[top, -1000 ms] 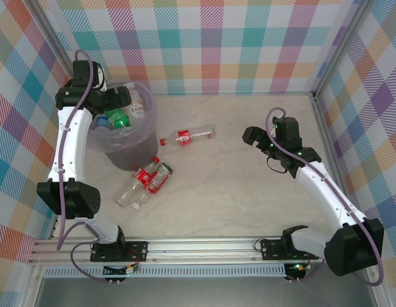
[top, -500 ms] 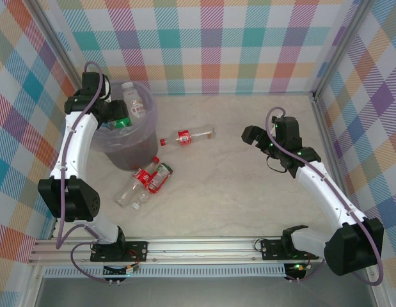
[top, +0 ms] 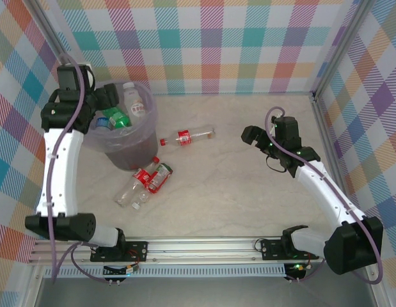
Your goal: Put the plastic bottles in the bin
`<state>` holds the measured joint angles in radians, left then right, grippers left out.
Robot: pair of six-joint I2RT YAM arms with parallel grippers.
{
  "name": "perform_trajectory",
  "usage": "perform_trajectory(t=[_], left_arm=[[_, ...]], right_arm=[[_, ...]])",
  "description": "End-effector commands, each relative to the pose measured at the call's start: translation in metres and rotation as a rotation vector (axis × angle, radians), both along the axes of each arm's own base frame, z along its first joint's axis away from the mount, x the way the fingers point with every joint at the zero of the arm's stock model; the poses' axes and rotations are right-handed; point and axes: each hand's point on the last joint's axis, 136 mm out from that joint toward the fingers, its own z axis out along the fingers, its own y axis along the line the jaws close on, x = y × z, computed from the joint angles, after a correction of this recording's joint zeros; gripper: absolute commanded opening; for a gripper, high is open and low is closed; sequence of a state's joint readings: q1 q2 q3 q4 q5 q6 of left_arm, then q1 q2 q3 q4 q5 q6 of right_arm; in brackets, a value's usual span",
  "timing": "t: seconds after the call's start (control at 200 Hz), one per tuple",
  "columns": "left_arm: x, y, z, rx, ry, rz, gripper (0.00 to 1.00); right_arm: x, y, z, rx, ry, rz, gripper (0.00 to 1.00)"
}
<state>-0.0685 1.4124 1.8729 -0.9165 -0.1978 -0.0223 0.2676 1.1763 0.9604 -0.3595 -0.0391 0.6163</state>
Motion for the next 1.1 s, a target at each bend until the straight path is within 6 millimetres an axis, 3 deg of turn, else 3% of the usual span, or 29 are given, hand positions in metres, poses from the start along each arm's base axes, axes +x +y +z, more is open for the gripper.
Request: perform_trajectory(t=[0.0, 0.12, 0.2, 0.35, 0.49, 0.62, 0.805, 0.93, 1.095], left_arm=[[-0.008, -0.048, 0.010, 0.110, -0.030, -0.149, 0.88], [-0.014, -0.114, 0.016, 0.166, -0.057, -0.339, 0.88], [-0.018, -0.156, 0.010, 0.187, -0.048, -0.446, 0.88], [-0.023, -0.237, -0.039, 0.256, 0.020, -0.651, 0.88], [-0.019, -0.284, -0.090, 0.356, 0.115, -0.750, 0.90], [-0.011, -0.309, -0.135, 0.318, 0.209, -0.775, 0.93], [0.018, -0.318, -0.203, 0.402, 0.291, -0.721, 0.99], [0.041, -0.311, -0.247, 0.440, 0.391, -0.669, 1.00], [0.073, -0.297, -0.272, 0.428, 0.401, -0.602, 1.00]], right_arm=[[0.005, 0.000, 0.013, 0.019, -0.032, -0.005, 0.99], [0.002, -0.003, 0.017, 0.012, -0.039, -0.016, 0.99], [-0.002, -0.006, 0.021, 0.011, -0.053, -0.029, 0.99], [-0.010, -0.013, 0.030, 0.038, -0.092, -0.066, 0.99], [-0.017, -0.018, 0.038, 0.042, -0.121, -0.083, 0.99], [-0.024, -0.024, 0.042, 0.027, -0.129, -0.098, 0.99], [-0.037, -0.035, 0.056, 0.025, -0.176, -0.119, 0.99], [-0.044, -0.041, 0.059, 0.007, -0.179, -0.125, 0.99], [-0.049, -0.051, 0.058, -0.017, -0.175, -0.151, 0.99]])
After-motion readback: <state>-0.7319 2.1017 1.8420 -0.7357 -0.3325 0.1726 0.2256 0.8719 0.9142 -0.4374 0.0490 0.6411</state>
